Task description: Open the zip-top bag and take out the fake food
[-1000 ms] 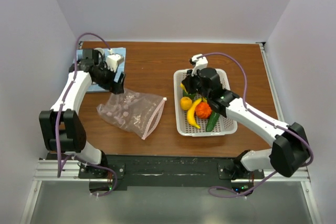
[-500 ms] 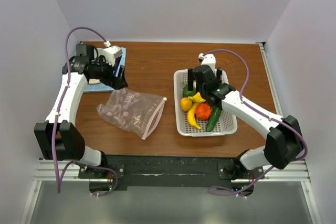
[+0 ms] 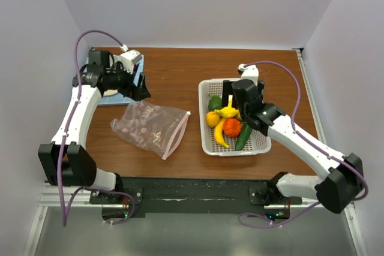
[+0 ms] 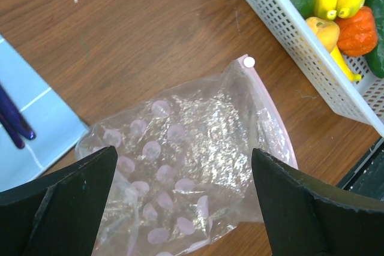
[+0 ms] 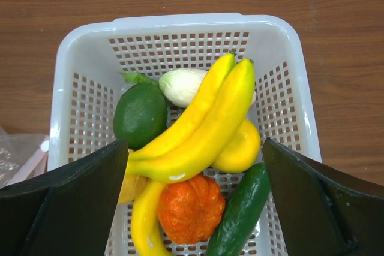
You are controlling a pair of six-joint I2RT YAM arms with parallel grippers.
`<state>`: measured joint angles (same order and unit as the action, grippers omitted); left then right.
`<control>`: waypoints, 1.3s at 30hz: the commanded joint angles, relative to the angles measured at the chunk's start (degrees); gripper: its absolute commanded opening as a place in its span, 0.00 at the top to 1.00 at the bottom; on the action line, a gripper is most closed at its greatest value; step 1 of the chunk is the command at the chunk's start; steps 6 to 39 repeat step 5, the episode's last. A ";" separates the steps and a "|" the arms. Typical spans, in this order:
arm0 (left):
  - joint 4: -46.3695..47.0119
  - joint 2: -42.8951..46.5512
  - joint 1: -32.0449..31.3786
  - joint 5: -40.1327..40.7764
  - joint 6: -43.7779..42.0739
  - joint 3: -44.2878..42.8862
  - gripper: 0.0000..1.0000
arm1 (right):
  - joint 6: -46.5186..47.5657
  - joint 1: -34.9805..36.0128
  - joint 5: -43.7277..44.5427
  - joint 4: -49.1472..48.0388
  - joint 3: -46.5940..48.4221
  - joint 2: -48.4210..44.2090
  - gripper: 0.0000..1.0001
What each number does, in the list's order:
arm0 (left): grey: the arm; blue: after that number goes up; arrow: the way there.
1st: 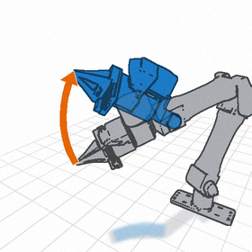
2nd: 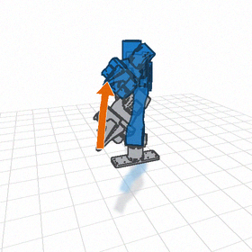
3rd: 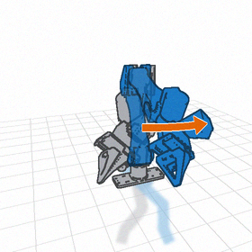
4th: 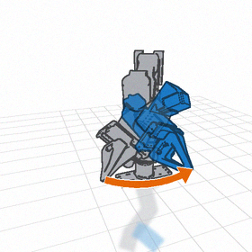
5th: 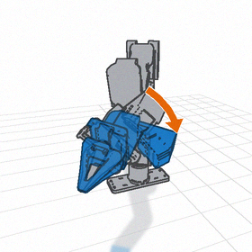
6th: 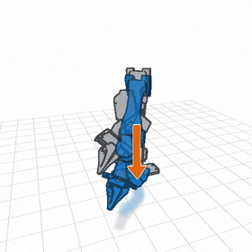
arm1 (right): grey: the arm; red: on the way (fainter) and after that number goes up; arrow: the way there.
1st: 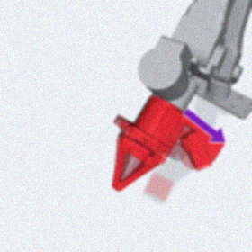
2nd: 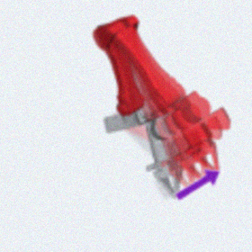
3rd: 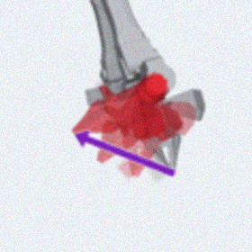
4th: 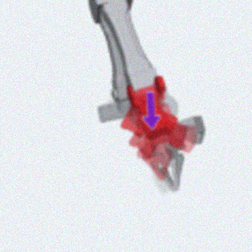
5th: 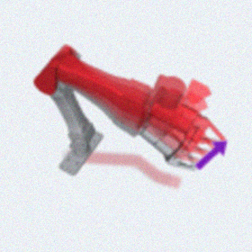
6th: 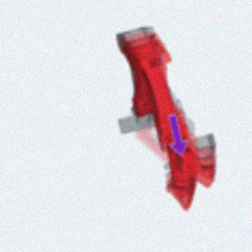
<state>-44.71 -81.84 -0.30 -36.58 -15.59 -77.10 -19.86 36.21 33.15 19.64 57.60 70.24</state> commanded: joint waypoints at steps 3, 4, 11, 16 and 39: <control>5.07 -0.50 -6.20 2.82 2.41 -0.15 0.00 | 2.45 0.00 -0.98 -2.07 -2.41 -5.20 0.01; 5.07 -0.86 -6.82 4.39 2.59 -0.42 0.00 | 2.63 0.00 -0.72 -1.71 -2.32 -5.63 0.01; 5.24 -1.21 -7.69 5.11 2.85 -0.85 0.00 | 2.63 0.00 -0.02 -1.19 -2.32 -6.07 0.01; 5.24 -1.21 -7.69 5.11 2.85 -0.85 0.00 | 2.63 0.00 -0.02 -1.19 -2.32 -6.07 0.01; 5.24 -1.21 -7.69 5.11 2.85 -0.85 0.00 | 2.63 0.00 -0.02 -1.19 -2.32 -6.07 0.01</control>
